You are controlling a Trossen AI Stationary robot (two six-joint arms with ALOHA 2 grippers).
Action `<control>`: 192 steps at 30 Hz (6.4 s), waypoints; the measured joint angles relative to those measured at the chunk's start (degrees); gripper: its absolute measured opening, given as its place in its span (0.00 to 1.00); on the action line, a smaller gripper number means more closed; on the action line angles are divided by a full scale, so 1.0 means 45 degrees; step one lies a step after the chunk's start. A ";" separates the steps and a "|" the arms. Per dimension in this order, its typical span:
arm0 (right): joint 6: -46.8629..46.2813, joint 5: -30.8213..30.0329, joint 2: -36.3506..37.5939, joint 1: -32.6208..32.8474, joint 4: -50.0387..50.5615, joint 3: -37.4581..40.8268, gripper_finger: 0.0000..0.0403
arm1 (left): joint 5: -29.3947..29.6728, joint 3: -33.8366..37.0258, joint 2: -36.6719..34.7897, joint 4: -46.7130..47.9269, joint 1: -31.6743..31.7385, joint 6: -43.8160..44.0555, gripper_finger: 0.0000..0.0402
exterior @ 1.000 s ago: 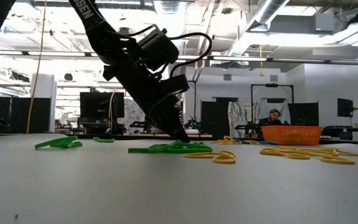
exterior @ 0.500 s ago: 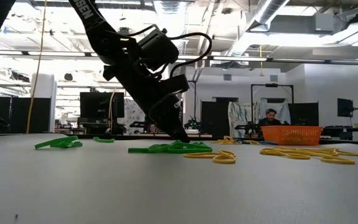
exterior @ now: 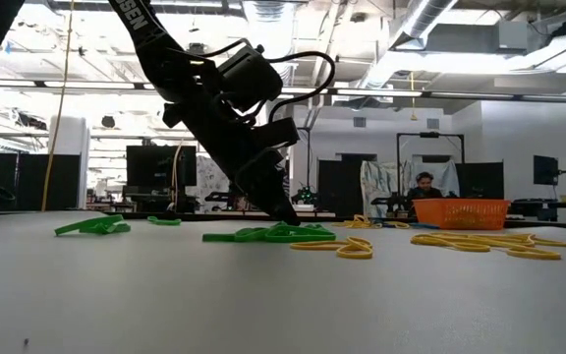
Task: Sort rubber bands into baskets
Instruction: Put the blue rubber band into the red bin
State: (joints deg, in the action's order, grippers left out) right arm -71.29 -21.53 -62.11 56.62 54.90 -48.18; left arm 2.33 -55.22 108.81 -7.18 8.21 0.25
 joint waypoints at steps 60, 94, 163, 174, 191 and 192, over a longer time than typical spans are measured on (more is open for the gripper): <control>1.0860 -0.1944 0.0213 -0.8479 -0.3554 0.0005 0.14 | 0.0001 0.0000 0.0003 0.0000 0.0005 0.0000 0.41; 1.1874 -0.1843 0.0211 -1.1511 -0.3988 0.0005 0.14 | 0.0000 0.0000 0.0001 0.0000 0.0004 0.0000 0.41; 1.3742 0.2908 0.0209 -1.7149 -0.1319 0.0005 0.14 | 0.0684 0.0010 0.0015 0.0573 0.0053 -0.1666 0.41; 1.1124 0.5576 0.1149 -1.3281 0.0986 0.0005 0.14 | 0.0684 0.0010 0.0011 0.0573 0.0053 -0.1681 0.41; 0.1457 0.5327 0.2208 -0.2895 0.0660 0.0005 0.14 | 0.0680 0.0010 0.0010 0.0568 0.0053 -0.1676 0.41; 0.0949 0.5154 0.2105 -0.2345 0.0474 0.0005 0.14 | 0.0682 0.0010 0.0010 0.0568 0.0053 -0.1676 0.41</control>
State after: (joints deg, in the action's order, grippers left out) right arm -67.02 1.67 -52.63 46.07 57.03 -48.16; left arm 5.40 -55.18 108.86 -4.62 8.45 -7.29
